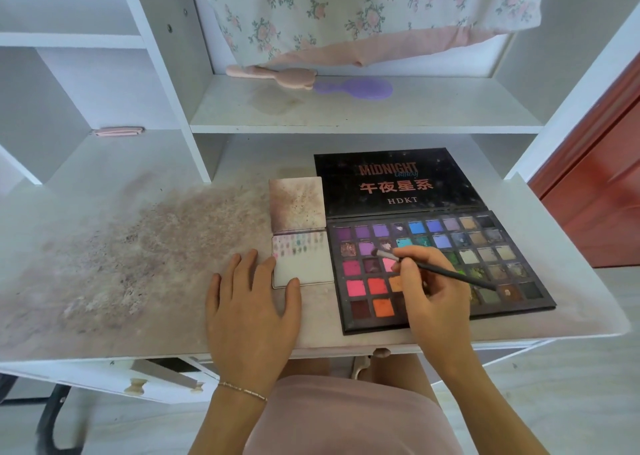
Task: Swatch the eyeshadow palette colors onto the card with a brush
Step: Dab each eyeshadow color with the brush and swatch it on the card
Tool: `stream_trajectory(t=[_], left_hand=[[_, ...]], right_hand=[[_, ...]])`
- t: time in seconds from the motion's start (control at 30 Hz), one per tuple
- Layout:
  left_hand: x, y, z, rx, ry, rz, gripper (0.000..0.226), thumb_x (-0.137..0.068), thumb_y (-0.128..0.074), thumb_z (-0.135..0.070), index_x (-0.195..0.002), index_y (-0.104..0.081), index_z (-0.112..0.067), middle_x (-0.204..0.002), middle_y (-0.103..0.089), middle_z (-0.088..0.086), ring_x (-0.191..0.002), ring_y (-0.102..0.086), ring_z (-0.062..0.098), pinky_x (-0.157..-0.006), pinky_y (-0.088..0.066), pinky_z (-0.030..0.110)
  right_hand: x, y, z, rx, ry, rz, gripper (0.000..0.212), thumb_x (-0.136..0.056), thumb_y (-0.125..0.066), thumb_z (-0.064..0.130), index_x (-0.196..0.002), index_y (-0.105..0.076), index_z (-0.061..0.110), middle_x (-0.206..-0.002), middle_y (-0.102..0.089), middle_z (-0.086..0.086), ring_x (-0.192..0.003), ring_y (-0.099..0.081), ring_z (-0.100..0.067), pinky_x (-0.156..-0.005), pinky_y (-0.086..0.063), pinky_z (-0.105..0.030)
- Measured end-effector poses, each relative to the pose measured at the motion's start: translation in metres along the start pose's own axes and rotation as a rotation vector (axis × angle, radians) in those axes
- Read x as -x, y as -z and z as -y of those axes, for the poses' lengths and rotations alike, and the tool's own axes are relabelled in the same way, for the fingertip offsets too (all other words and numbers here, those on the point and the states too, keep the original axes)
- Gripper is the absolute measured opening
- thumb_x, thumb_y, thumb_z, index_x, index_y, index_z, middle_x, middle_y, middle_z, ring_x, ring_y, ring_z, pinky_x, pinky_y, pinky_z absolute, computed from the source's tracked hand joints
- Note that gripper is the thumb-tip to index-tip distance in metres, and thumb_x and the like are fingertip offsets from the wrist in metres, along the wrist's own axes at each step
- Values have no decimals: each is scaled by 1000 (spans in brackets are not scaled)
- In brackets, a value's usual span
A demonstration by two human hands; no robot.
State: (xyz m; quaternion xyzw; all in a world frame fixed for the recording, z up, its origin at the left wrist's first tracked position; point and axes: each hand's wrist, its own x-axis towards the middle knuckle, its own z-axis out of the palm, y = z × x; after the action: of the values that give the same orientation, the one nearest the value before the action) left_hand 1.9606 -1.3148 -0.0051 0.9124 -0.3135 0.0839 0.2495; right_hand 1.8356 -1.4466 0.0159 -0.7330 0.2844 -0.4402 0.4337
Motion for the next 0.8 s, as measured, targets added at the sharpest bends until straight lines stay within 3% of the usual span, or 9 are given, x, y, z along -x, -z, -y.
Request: stream_trajectory(t=[0.27,0.4,0.5,0.6,0.67,0.8], left_hand=[[1,1,0,-19,-22,13,46,-80,-52,-38,-113,-64,-8,-124,-59,17,-122,-50,36,-105,-30,52],[0,1,1,-29,-36,17,45,-80,-52,-38,-113,-65,-10,-124,-59,17,-122,-49,35,-104,-31,53],[1,0,2,-37,-52,2,46,-82,-48,-41,-113,-65,-11,-123,-59,17,-121,-50,35,-103,-32,53],[1,0,3,-46,-66,-7,51,-83,-41,-44,-111,-65,-11,-121,-60,16,-119,-52,35,-102,-33,52],[1,-1,4,-50,-71,-20,45,-82,-49,-40,-111,-66,-10,-121,-61,16,-118,-53,36,-101,-34,53],[0,-2,4,-49,-77,-22,45,-82,-49,-40,-111,-65,-10,-121,-61,16,-118,-53,36,-102,-33,53]], right_hand=[[-21,-5,-4,25,-22,71,20,-84,-47,15,-82,-57,33,-72,-59,7,-58,-53,-11,-51,-44,-19],[-30,-5,-8,68,-17,122,34,-88,-49,1,-84,-54,34,-78,-58,6,-64,-53,-10,-55,-45,-19],[-27,-4,-7,74,23,147,28,-86,-49,5,-82,-53,33,-73,-56,8,-59,-49,-9,-50,-39,-14],[-23,-3,-6,65,-22,164,19,-84,-46,14,-76,-51,30,-61,-53,8,-55,-50,-11,-46,-41,-23],[-22,-3,-6,81,-38,191,26,-89,-47,7,-75,-50,30,-60,-53,6,-59,-53,-17,-49,-44,-28],[-22,-4,-5,120,-30,234,32,-88,-48,1,-76,-50,30,-60,-56,9,-61,-57,-8,-48,-44,-16]])
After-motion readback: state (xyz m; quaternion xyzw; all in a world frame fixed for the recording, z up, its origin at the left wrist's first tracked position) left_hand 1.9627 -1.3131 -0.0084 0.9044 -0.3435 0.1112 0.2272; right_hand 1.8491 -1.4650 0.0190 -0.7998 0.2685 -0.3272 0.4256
